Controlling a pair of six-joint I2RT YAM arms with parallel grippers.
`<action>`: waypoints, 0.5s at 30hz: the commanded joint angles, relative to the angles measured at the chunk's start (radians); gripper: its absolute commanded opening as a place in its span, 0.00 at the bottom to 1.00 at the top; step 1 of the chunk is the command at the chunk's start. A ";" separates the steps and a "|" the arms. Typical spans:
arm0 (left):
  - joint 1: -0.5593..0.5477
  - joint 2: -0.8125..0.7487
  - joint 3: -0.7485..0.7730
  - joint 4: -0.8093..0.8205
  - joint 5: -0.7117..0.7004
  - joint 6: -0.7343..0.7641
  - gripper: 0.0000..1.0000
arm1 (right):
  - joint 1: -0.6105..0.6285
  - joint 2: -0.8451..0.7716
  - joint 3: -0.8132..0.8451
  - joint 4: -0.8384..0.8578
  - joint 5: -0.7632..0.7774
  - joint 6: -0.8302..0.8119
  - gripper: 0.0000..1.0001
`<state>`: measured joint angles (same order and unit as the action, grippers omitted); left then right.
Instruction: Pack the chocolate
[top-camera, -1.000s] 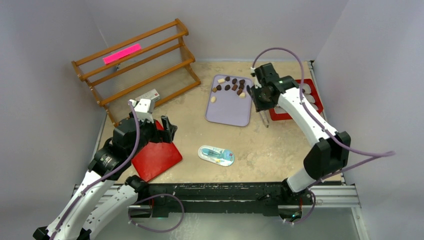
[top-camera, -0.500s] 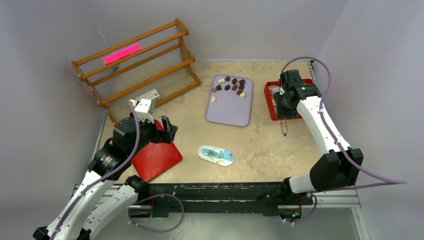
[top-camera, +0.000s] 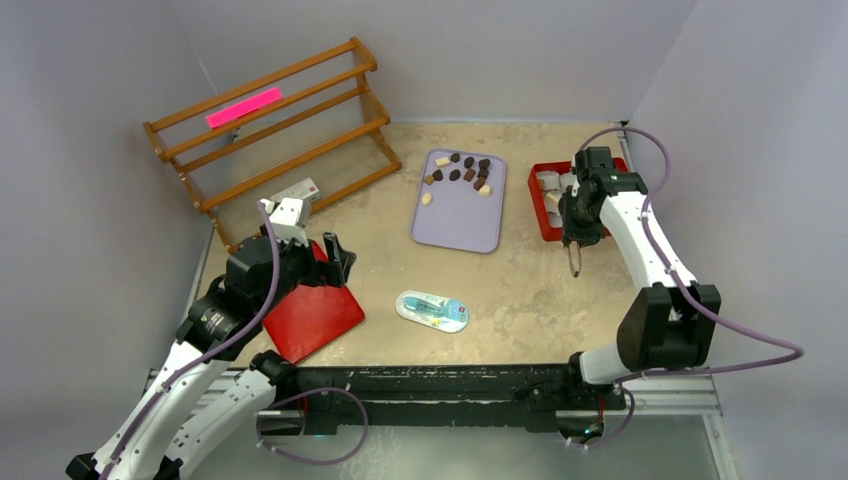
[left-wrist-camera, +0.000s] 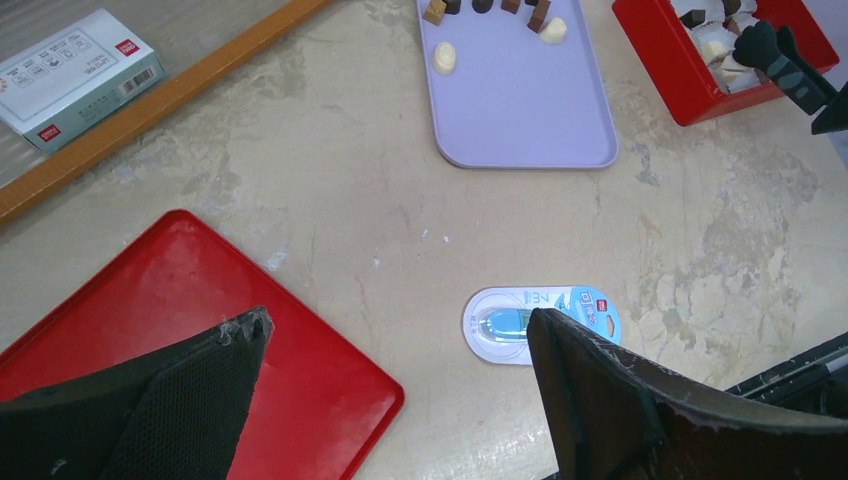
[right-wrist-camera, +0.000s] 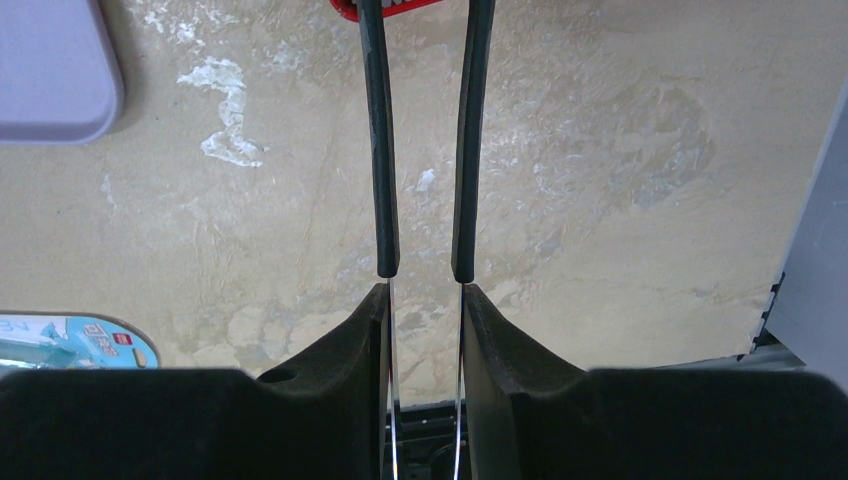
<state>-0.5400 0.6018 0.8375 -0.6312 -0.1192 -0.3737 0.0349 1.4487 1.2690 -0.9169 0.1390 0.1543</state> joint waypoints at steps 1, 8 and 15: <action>-0.005 -0.002 0.018 0.014 -0.001 0.006 1.00 | -0.017 0.034 -0.006 0.040 -0.019 -0.016 0.29; -0.006 -0.002 0.019 0.015 -0.003 0.005 1.00 | -0.029 0.085 -0.011 0.062 -0.017 -0.021 0.31; -0.006 0.002 0.018 0.014 -0.004 0.005 1.00 | -0.033 0.110 -0.006 0.066 -0.001 -0.018 0.36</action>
<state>-0.5400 0.6018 0.8375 -0.6312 -0.1192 -0.3737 0.0067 1.5646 1.2583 -0.8593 0.1368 0.1444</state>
